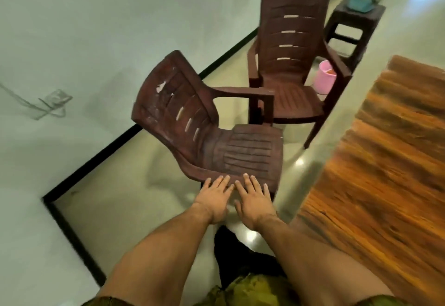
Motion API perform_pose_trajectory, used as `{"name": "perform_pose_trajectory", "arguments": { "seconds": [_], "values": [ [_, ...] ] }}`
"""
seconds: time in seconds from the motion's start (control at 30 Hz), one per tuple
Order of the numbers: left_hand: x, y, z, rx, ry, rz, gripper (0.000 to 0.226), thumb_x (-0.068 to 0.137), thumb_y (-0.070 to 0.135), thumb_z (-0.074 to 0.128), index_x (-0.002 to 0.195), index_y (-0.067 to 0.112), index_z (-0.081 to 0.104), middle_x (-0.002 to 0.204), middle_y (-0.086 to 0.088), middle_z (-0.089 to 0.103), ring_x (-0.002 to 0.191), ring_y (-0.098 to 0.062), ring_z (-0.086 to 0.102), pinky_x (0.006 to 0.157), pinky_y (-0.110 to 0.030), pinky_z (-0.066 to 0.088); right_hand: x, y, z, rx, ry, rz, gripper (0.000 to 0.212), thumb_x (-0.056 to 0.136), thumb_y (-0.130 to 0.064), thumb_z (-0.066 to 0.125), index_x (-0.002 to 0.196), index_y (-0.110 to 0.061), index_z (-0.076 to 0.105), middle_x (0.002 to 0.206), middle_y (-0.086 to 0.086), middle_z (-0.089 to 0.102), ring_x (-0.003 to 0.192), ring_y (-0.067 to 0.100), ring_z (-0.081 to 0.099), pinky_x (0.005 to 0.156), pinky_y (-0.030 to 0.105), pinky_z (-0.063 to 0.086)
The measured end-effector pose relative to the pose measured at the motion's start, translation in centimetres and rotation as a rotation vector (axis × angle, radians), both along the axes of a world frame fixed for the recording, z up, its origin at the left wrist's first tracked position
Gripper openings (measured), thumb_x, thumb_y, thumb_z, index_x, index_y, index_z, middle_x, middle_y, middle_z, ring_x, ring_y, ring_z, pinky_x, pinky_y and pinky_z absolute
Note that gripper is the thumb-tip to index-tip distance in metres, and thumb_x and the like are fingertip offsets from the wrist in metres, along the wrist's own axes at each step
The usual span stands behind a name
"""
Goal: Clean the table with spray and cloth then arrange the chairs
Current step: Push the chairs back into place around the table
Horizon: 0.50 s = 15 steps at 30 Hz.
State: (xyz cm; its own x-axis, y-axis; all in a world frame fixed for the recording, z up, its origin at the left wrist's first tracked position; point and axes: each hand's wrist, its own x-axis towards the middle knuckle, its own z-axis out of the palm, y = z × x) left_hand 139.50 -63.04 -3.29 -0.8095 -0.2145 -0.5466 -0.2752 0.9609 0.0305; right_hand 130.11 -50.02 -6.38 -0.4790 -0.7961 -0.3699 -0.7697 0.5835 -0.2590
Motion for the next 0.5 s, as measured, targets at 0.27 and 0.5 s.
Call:
{"name": "perform_pose_trajectory", "arguments": {
  "seconds": [0.27, 0.5],
  "values": [
    [-2.5, -19.2, 5.2, -0.219, -0.116, 0.1, 0.068, 0.105, 0.039, 0.035, 0.162, 0.017, 0.007, 0.17, -0.009, -0.002, 0.156, -0.025, -0.004, 0.124, -0.056, -0.003, -3.0, -21.3, 3.3, -0.171, -0.143, 0.096, 0.064, 0.103, -0.048, 0.027, 0.16, -0.025, 0.008, 0.168, 0.003, -0.006, 0.154, 0.024, -0.008, 0.123, 0.053, 0.0],
    [-5.0, -31.4, 8.6, -0.426, -0.08, 0.184, 0.071, 0.101, 0.044, 0.037, 0.161, 0.016, 0.011, 0.17, -0.009, 0.001, 0.156, -0.026, -0.006, 0.122, -0.061, -0.007, -4.4, -33.8, 6.9, -0.289, -0.121, 0.228, 0.078, 0.098, -0.054, 0.029, 0.159, -0.016, 0.0, 0.168, 0.005, -0.005, 0.154, 0.022, -0.009, 0.123, 0.054, -0.004]
  ]
}}
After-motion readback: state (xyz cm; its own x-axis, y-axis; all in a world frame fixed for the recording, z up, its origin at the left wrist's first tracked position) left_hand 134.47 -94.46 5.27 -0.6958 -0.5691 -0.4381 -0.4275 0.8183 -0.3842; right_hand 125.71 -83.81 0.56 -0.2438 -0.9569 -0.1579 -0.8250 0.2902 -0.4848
